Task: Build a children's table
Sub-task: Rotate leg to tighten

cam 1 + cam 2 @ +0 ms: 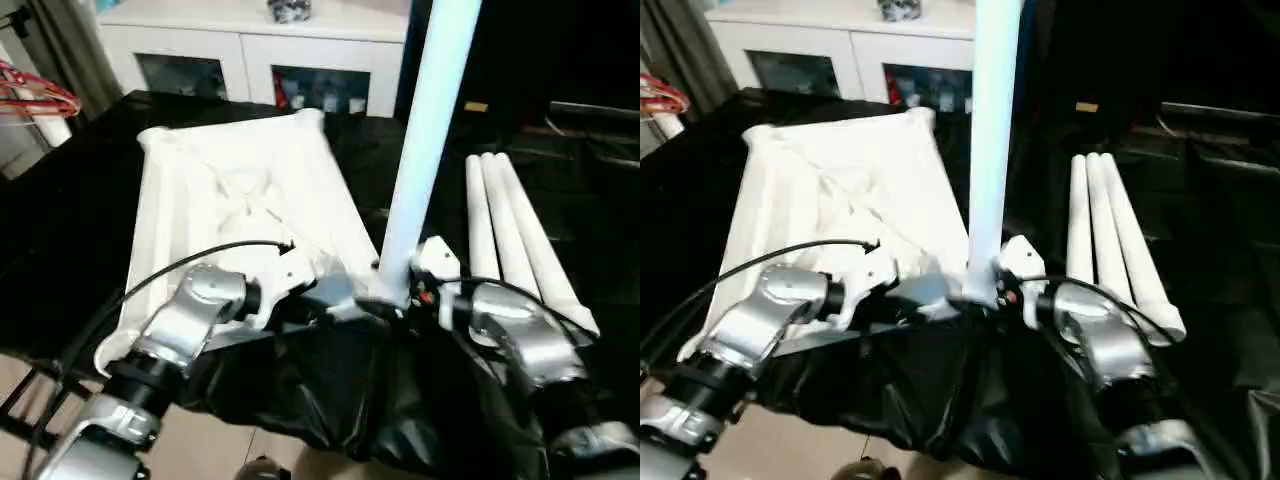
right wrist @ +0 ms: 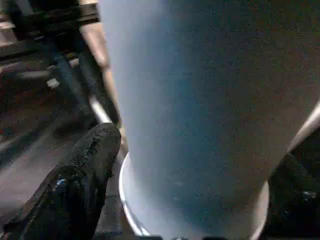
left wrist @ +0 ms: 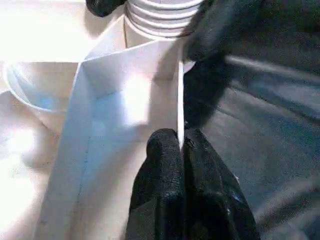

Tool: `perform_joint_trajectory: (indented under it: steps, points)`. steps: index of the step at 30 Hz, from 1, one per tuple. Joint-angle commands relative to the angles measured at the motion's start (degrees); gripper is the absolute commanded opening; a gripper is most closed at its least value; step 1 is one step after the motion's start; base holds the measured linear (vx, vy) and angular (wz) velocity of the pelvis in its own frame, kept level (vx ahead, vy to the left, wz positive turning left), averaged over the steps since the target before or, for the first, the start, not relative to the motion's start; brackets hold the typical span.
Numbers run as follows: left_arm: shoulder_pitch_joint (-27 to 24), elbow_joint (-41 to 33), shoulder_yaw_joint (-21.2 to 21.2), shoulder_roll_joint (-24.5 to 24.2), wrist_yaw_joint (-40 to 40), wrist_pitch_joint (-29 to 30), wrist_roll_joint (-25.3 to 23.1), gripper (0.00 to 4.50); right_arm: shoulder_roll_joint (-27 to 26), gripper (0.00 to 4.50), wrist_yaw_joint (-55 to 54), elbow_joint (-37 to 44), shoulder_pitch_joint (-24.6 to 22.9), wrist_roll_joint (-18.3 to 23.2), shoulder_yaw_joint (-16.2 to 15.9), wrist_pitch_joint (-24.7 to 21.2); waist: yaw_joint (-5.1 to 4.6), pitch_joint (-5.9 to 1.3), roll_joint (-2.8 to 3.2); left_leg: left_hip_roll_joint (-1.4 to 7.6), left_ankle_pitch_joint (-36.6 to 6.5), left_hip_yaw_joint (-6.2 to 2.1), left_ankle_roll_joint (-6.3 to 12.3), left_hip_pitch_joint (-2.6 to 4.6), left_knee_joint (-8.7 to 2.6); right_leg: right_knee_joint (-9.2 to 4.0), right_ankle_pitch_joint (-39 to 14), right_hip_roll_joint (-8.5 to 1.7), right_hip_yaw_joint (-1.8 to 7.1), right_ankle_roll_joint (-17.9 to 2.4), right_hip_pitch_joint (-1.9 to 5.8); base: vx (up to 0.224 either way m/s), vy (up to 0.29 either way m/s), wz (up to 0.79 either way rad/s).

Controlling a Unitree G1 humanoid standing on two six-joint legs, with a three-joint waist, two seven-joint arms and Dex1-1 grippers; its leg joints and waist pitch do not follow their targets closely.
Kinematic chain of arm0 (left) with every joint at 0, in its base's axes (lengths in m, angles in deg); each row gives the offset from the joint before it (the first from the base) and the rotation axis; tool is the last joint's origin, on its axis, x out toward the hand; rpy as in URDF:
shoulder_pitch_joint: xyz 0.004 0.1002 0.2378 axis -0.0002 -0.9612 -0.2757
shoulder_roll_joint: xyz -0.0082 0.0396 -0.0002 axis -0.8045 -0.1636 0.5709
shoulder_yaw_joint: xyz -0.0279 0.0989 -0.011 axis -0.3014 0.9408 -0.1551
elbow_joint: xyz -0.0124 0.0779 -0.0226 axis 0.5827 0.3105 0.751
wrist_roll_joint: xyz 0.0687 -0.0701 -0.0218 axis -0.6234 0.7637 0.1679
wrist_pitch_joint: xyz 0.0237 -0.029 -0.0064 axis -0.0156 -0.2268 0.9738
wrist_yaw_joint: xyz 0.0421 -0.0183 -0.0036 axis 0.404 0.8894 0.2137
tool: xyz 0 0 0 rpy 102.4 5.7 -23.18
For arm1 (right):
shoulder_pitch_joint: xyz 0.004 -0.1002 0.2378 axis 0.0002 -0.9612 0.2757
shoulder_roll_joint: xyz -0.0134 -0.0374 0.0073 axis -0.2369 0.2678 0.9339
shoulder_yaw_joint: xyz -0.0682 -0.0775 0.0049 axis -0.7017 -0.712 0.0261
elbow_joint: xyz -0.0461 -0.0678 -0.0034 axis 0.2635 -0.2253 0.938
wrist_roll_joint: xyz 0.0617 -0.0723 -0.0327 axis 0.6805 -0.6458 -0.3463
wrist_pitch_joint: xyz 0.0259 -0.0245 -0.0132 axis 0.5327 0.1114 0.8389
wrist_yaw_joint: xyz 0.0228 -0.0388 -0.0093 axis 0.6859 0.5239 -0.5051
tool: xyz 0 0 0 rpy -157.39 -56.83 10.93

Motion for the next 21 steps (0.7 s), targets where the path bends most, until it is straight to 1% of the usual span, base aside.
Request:
perform_joint_trajectory:
  steps: [1,2,3,6,7,8,9,10,13,15,16,17,18,19,20,21]
  points:
    - [2.36,-0.01,0.62,-0.16,2.59,-1.65,1.24,0.0,-0.22,3.61,3.19,2.86,-0.5,1.5,-2.0,-1.15,0.05,-3.98,-0.57,3.47,-9.01,-1.09,4.67,0.96,-3.72,-4.14,-7.73,-5.1,2.69,-12.79,2.6,0.0,0.0,0.0]
    - [2.52,0.23,0.76,-0.48,3.24,-1.86,1.21,0.0,-0.22,3.51,3.61,3.27,-0.61,1.66,-2.1,-1.29,0.14,-3.98,-0.58,3.4,-8.77,-1.16,4.59,0.82,-3.75,-4.1,-7.63,-5.08,2.67,-12.72,2.7,0.0,0.0,0.0]
    - [2.81,0.65,1.11,-0.95,4.27,-2.09,1.07,0.0,-0.29,3.34,3.83,3.59,-0.67,1.71,-2.2,-1.43,0.14,-3.99,-0.81,3.42,-8.71,-1.09,4.63,0.84,-3.74,-4.15,-7.62,-5.09,2.69,-12.66,2.7,0.0,0.0,0.0]
    - [3.03,1.22,1.76,-1.58,5.44,-2.95,0.66,0.0,-0.28,3.23,4.24,3.99,-0.92,1.5,-2.78,-1.6,0.28,-4.01,-0.59,3.49,-8.87,-1.17,4.07,0.86,-3.78,-4.05,-7.97,-5.26,2.66,-12.79,2.62,0.0,0.0,0.0]
    - [3.06,1.38,1.85,-1.68,5.64,-3.22,0.59,0.0,-0.34,3.17,4.3,4.12,-1.07,1.39,-2.97,-1.65,0.32,-4.02,-0.58,3.48,-8.81,-1.17,4.03,0.86,-3.77,-4.06,-7.89,-5.24,2.66,-12.76,2.61,0.0,0.0,0.0]
    - [3.06,1.54,1.85,-1.69,5.78,-3.36,0.6,0.0,-0.52,3.06,4.47,4.38,-1.32,1.51,-3.18,-2.04,0.39,-4.05,-0.44,3.49,-8.75,-1.2,3.89,0.85,-3.76,-3.95,-7.47,-5.23,2.66,-12.77,2.63,0.0,0.0,0.0]
    - [3.03,1.73,1.71,-1.55,5.63,-3.45,0.74,0.0,-0.73,3.06,4.38,4.82,-1.59,1.6,-3.27,-2.48,0.37,-4.02,-0.49,3.46,-8.79,-1.18,3.88,0.82,-3.77,-4.01,-7.41,-5.18,2.64,-12.74,2.63,0.0,0.0,0.0]
    - [3.02,1.74,1.7,-1.54,5.62,-3.45,0.74,0.0,-0.74,2.94,4.38,4.84,-1.61,1.6,-3.27,-2.5,0.49,-4.02,-0.53,3.45,-8.9,-1.14,3.79,0.86,-3.75,-4.03,-7.38,-5.21,2.67,-12.73,2.63,0.0,0.0,0.0]
    - [2.66,1.72,0.74,-0.27,4.08,-3.07,1.53,0.0,-1.77,2.8,3.23,5.83,-2.58,1.93,-3.17,-3.53,0.89,-4.09,-0.54,3.55,-8.5,-1.21,3.6,0.88,-3.75,-3.89,-6.88,-5.27,2.7,-12.49,2.66,0.0,0.0,0.0]
    - [2.61,1.6,0.22,0.54,2.8,-2.67,1.74,0.0,-2.59,2.78,1.83,5.48,-2.74,1.68,-2.96,-3.35,0.97,-4.1,-0.57,3.51,-8.59,-1.16,3.53,0.89,-3.72,-3.92,-6.86,-5.26,2.7,-12.58,2.62,0.0,0.0,0.0]
    - [2.62,1.58,-0.1,1.1,1.72,-2.56,1.74,0.0,-3.24,2.78,0.65,5.1,-2.77,1.4,-2.78,-2.97,0.99,-4.02,-0.58,3.51,-9.15,-1.17,3.3,0.89,-3.77,-4.03,-7.77,-5.33,2.7,-12.51,2.58,0.0,0.0,0.0]
    - [2.71,1.67,-0.49,1.8,0.16,-2.21,1.7,0.0,-4.2,2.77,-1.47,4.31,-2.6,0.91,-2.4,-2.71,0.94,-3.98,-0.63,3.49,-9.4,-1.19,3.12,0.86,-3.82,-4.07,-8.36,-5.34,2.72,-12.36,2.61,0.0,0.0,0.0]
    - [3.08,2.04,-1.32,3.55,-4.13,-1.4,1.13,0.0,-6.83,2.77,-7.81,1.21,-1.36,-0.54,-1.09,-2.16,0.81,-3.96,-0.63,3.47,-9.91,-1.28,2.34,0.9,-3.95,-4.15,-9.85,-5.41,2.73,-12.07,2.56,0.0,0.0,0.0]
    - [3.27,2.22,-1.68,4.5,-6.36,-0.98,0.78,0.0,-8.2,2.76,-11.33,-0.77,-0.47,-1.39,-0.44,-1.88,0.63,-3.91,-0.66,3.4,-10.19,-1.19,2.09,0.93,-3.94,-4.29,-10.45,-5.39,2.78,-12.09,2.35,0.0,0.0,0.0]
    - [3.33,2.28,-1.79,4.83,-7.11,-0.83,0.66,0.0,-8.67,2.76,-12.55,-1.48,-0.15,-1.7,-0.22,-1.8,0.44,-3.85,-0.68,3.33,-10.55,-1.27,1.65,0.87,-4.01,-4.35,-11.32,-5.51,2.74,-12.1,2.41,0.0,0.0,0.0]
    - [3.46,2.41,-2.08,5.75,-8.98,-0.43,0.33,0.0,-9.84,2.76,-15.65,-3.29,0.7,-2.55,0.3,-1.72,-0.31,-3.74,-0.8,3.16,-11.21,-1.43,0.65,0.84,-4.33,-4.7,-14.23,-5.59,2.62,-11.21,2.71,0.0,0.0,0.0]
